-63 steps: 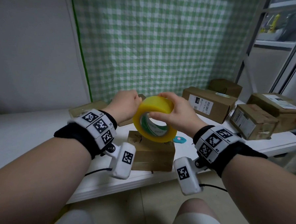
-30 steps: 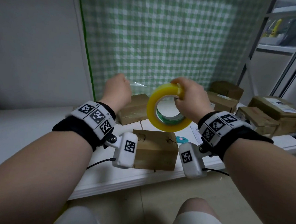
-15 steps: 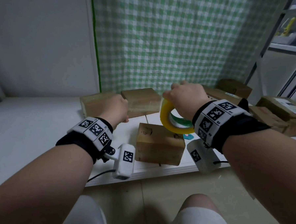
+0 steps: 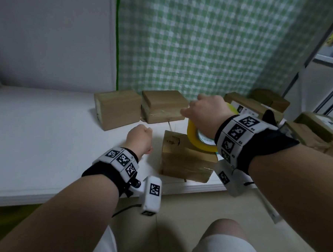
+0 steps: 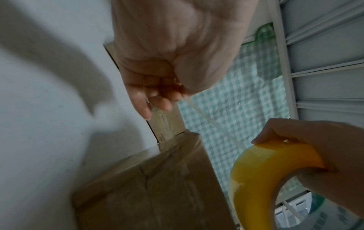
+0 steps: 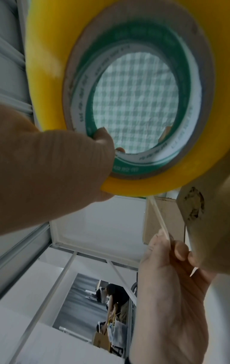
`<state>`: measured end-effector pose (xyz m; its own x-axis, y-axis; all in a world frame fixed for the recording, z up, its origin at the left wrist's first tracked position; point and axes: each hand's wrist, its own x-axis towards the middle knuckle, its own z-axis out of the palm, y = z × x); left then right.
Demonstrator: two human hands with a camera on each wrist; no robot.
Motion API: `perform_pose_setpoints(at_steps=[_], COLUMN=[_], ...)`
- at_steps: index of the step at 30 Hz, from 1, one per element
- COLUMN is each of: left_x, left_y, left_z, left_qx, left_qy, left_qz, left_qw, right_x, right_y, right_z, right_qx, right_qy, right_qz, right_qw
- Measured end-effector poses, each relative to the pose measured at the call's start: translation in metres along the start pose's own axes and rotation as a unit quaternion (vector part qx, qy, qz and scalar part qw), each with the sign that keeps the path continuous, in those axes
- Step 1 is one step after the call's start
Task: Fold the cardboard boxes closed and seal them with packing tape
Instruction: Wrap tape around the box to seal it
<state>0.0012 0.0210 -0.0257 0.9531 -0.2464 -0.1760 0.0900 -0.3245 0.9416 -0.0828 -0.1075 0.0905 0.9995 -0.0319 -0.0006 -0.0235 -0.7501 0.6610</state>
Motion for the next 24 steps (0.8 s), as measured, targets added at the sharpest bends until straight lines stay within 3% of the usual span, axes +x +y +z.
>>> perform_pose_setpoints(at_steps=[14, 24], left_x=[0.012, 0.012], left_y=[-0.023, -0.034], left_z=[0.009, 0.026], left_qx=[-0.017, 0.011], left_qy=[-0.018, -0.078], left_qz=[-0.006, -0.031], left_qw=[1.0, 0.996], right_x=[0.008, 0.007], right_y=[-0.005, -0.003], right_z=[0.011, 0.017], right_qx=[0.022, 0.055], right_qy=[-0.01, 0.011], right_qz=[0.0, 0.006], right_qw=[1.0, 0.998])
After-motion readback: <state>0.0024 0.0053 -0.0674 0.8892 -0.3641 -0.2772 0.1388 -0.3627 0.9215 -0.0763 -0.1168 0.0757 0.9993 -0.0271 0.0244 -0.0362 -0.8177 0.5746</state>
